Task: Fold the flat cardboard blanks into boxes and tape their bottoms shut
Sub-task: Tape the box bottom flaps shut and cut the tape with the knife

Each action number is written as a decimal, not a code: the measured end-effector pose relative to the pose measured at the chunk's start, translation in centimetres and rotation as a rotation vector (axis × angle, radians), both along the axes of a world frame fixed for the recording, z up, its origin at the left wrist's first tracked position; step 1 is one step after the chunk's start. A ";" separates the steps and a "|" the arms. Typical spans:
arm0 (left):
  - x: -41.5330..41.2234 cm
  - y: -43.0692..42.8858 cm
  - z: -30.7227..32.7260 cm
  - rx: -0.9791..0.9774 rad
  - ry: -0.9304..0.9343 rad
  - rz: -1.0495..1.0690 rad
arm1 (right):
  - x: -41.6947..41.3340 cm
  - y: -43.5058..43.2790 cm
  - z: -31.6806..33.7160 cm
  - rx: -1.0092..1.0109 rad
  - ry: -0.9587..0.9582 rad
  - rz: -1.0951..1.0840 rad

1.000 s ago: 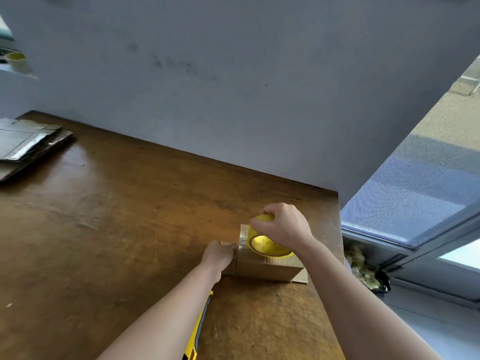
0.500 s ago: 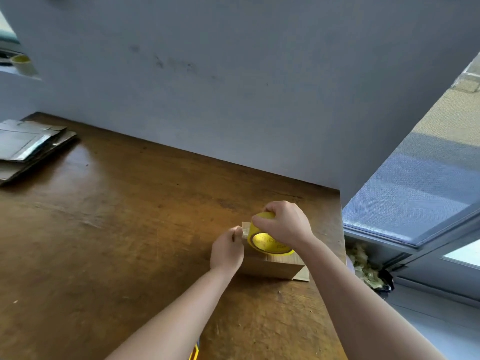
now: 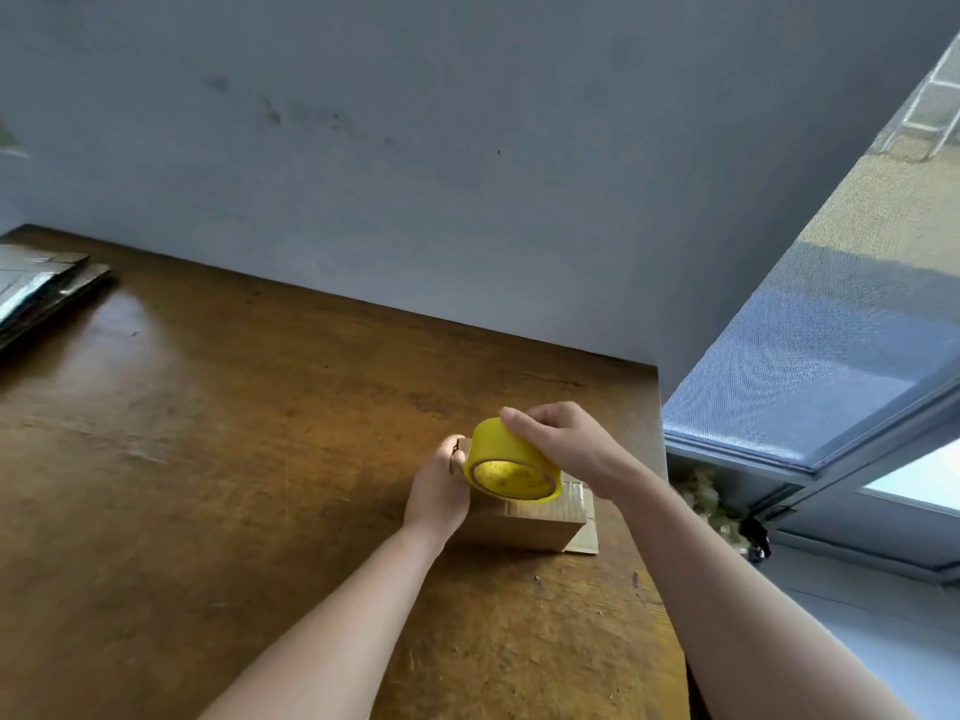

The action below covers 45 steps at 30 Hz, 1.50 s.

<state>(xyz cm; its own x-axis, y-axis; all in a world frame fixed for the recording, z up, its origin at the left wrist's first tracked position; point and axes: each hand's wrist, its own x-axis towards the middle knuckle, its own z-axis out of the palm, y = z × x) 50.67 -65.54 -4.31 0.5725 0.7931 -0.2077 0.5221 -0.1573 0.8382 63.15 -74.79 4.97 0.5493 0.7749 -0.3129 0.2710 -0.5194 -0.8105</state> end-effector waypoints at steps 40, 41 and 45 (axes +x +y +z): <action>0.0 -0.5 -0.7 0.075 0.082 0.028 | 6.9 -5.4 -4.6 -0.428 -0.836 0.127; 0.0 -0.5 -0.7 0.079 0.082 0.026 | 6.8 -5.5 -4.8 -0.411 -0.833 0.116; 0.1 -0.6 -0.6 0.103 0.117 0.023 | 6.8 -5.7 -5.6 -0.380 -0.785 0.092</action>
<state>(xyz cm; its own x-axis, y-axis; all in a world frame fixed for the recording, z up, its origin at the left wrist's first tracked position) 50.72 -66.10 -4.92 0.5309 0.8260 -0.1894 0.6198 -0.2260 0.7515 70.00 -80.48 -0.61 0.6546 0.7469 -0.1167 0.7321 -0.6648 -0.1486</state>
